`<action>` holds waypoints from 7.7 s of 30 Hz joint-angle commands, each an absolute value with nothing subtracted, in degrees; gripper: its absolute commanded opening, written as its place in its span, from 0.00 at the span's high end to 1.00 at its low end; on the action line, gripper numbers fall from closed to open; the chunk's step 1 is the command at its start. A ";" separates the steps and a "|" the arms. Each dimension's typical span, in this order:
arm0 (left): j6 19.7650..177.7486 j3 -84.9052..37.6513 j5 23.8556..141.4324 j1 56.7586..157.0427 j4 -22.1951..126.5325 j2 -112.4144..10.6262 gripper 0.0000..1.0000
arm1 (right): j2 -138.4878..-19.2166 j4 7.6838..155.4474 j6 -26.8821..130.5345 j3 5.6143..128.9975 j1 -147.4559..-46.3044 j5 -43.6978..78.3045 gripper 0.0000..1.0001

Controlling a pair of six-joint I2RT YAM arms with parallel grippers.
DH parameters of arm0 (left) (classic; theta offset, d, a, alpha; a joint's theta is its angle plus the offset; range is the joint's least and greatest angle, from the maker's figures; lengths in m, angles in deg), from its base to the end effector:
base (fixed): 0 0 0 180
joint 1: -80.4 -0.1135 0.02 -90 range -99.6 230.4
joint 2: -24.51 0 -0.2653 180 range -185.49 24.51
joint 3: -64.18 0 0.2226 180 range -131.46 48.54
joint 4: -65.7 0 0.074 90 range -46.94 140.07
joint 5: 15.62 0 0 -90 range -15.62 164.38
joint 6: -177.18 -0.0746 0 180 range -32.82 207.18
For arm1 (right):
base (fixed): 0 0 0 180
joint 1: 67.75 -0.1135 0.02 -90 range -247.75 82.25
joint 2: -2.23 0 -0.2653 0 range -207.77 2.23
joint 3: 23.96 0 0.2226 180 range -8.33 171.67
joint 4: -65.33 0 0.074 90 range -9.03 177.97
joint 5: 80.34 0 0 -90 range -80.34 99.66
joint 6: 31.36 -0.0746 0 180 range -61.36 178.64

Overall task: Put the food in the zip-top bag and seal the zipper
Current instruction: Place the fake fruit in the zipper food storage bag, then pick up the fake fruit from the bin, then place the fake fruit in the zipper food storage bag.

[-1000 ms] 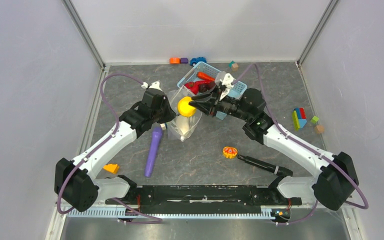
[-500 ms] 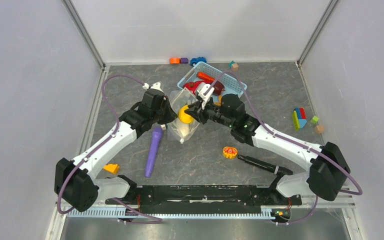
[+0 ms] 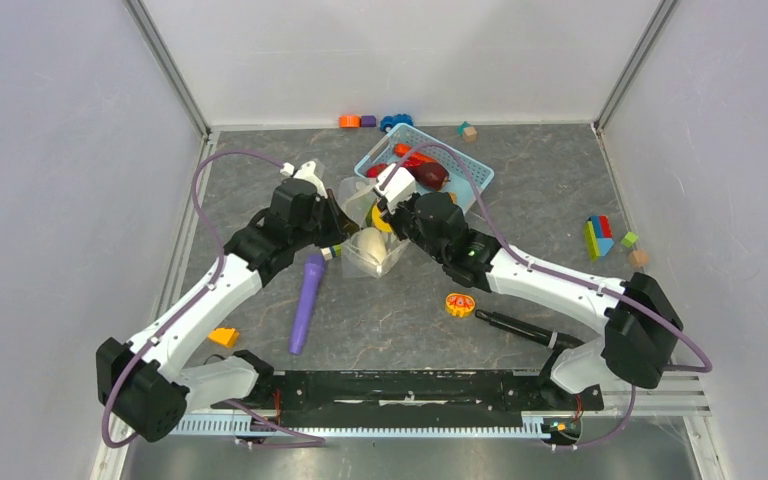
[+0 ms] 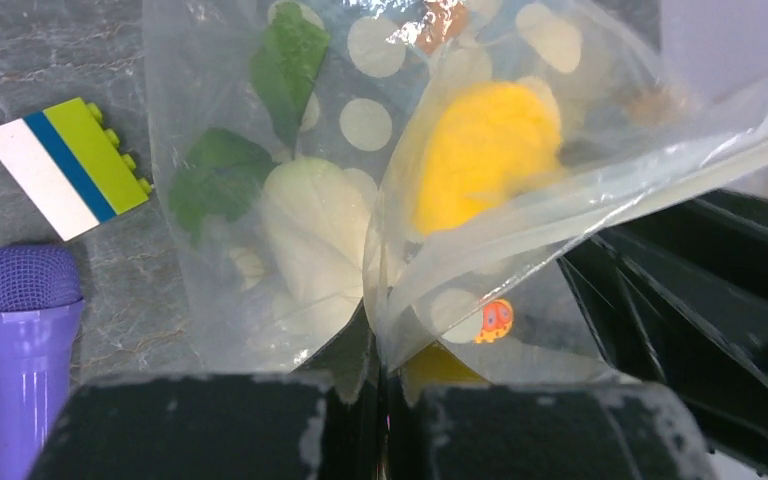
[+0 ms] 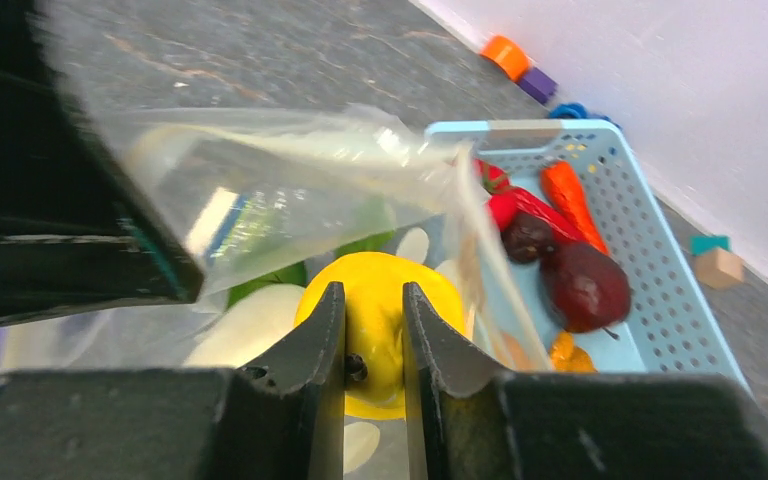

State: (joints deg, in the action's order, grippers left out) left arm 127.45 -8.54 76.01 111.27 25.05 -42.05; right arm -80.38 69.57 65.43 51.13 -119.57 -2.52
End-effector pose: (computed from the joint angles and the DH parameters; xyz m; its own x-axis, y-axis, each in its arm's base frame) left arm 0.2206 -0.1343 0.2967 -0.7154 -0.3251 -0.6185 0.0925 0.8333 -0.5451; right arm 0.2290 0.2657 0.3175 -0.0493 -0.2497 -0.9671 -0.6511 0.7423 -0.1584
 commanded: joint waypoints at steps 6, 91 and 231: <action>127.38 -6.92 75.57 111.08 30.30 -37.07 0.98 | -81.98 72.76 66.10 55.32 -119.87 -18.85 0.96; 130.69 -3.09 73.27 111.09 31.49 -40.93 0.98 | -88.11 69.10 42.99 62.42 -87.35 23.27 0.02; 133.58 -4.04 69.57 111.17 28.36 -33.18 0.98 | -85.14 70.73 45.63 67.73 -94.60 30.06 0.02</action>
State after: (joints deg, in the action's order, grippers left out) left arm 132.67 -1.65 69.96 111.27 27.34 -34.45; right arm -80.31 73.59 54.54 62.72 -98.89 29.39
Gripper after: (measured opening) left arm 0.034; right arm 0.979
